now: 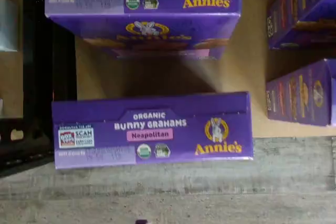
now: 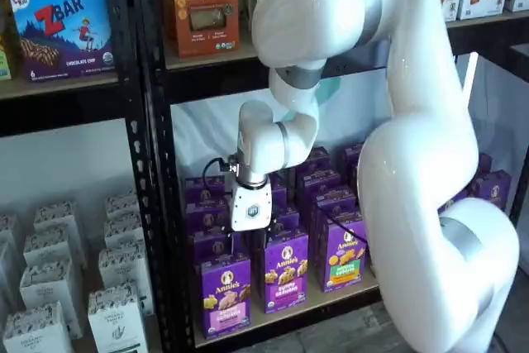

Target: Pick up the purple box with a pink patch in the middle, on the bottom shelf, the first box from the left

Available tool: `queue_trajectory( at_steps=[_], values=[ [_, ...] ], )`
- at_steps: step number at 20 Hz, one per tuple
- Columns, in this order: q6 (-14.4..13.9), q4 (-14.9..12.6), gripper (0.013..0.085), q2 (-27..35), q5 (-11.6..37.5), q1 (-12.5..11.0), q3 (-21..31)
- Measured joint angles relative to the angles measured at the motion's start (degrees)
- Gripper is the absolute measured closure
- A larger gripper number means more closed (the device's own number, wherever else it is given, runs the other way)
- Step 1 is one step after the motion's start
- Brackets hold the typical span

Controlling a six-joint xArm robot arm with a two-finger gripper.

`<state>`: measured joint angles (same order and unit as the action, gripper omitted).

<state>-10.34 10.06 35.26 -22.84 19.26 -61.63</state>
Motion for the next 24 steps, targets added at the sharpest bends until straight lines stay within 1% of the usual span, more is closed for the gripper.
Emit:
queue_trajectory(
  at_steps=[2,7,12,20,24],
  values=[
    [-0.10,-0.08,0.0130,0.89,-0.18,0.02,-1.19],
    [0.80,0.98,0.0130,2.51,-0.70,0.05,-3.51],
    [0.87,1.19,0.0130,3.34,-1.41,0.10,-4.89],
    [0.46,1.03,0.0130,4.00,-1.79,0.32,-6.04],
    [-0.12,0.43,0.0130,3.99,-1.94,0.36,-6.20]
  ],
)
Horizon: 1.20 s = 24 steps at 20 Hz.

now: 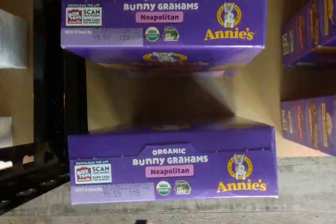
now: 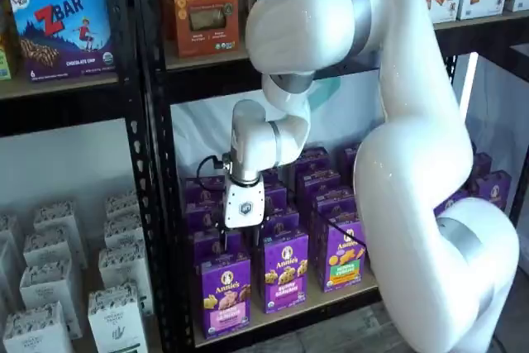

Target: Pick up the purple box with a pink patch in the middle, on the bottom shelf, the first box from the left

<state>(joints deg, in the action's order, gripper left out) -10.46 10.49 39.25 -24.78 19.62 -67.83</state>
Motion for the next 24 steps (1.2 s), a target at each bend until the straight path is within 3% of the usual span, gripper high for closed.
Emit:
queue_trajectory(
  at_steps=[8,24],
  values=[
    [-3.02,-3.09,0.0130,0.02,-1.25,0.15,-0.51],
    [-4.88,-4.97,0.0130,3.20,-1.93,0.30,-4.19]
  ],
)
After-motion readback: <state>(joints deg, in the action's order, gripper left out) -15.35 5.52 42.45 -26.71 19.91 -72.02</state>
